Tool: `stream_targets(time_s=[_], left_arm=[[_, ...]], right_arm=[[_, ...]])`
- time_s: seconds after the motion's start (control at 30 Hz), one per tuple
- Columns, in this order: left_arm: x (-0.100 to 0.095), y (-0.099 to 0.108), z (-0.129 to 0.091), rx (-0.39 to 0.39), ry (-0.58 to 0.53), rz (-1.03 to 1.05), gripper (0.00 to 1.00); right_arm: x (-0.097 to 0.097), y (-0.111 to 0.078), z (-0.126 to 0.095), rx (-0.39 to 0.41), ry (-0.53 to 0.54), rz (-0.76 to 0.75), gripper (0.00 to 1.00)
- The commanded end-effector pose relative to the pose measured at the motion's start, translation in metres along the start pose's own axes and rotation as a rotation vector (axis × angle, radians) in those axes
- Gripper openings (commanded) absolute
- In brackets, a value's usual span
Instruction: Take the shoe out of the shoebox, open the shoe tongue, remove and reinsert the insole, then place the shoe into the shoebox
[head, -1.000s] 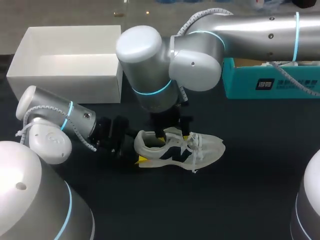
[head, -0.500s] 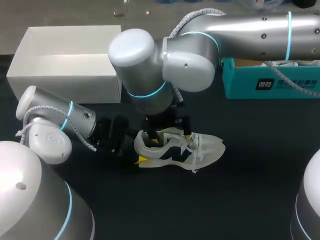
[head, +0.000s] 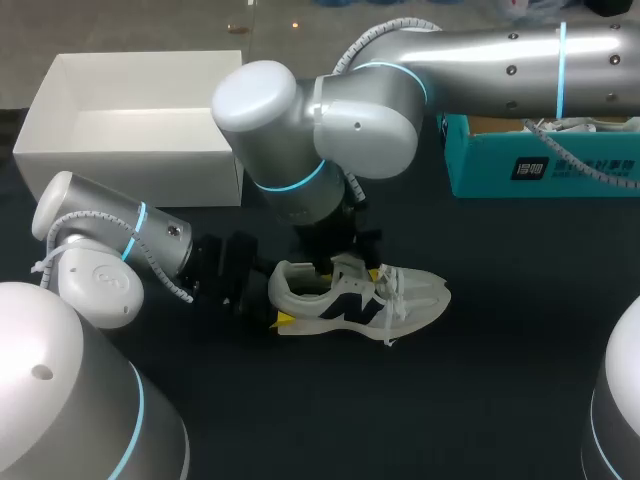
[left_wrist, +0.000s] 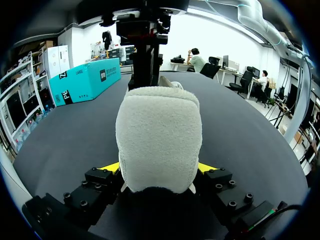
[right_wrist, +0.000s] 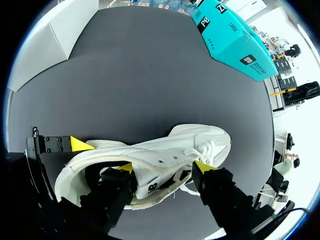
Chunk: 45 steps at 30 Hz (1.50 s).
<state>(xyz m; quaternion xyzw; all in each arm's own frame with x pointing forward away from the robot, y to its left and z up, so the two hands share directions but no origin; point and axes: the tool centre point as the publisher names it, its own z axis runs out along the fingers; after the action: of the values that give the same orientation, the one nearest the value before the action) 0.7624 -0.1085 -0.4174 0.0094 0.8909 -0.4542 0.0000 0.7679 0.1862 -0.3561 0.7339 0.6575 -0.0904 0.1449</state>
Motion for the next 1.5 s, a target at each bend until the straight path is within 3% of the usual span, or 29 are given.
stream_targets(time_s=[0.03, 0.23, 0.53, 0.8, 1.07, 1.5], left_arm=[[0.001, 0.0, 0.0, -0.002, -0.003, 0.0, 0.0], [0.001, 0.0, 0.0, -0.002, -0.003, 0.0, 0.0], [0.001, 0.0, 0.0, -0.002, -0.003, 0.0, 0.0], [0.001, 0.0, 0.0, -0.002, -0.003, 0.0, 0.0], [0.001, 0.0, 0.0, -0.002, -0.003, 0.0, 0.0], [0.001, 0.0, 0.0, -0.002, -0.003, 0.0, 0.0]], right_arm=[[-0.012, -0.002, -0.01, -0.018, 0.007, 0.027, 0.59], [-0.024, 0.001, -0.018, -0.033, 0.013, 0.043, 0.51], [-0.036, 0.005, -0.018, 0.007, 0.12, 0.016, 0.0], [-0.061, 0.01, -0.023, 0.036, 0.184, -0.038, 0.0], [-0.094, 0.016, -0.013, 0.092, 0.214, -0.102, 0.0], [-0.117, 0.016, 0.01, 0.13, 0.232, -0.09, 0.0]])
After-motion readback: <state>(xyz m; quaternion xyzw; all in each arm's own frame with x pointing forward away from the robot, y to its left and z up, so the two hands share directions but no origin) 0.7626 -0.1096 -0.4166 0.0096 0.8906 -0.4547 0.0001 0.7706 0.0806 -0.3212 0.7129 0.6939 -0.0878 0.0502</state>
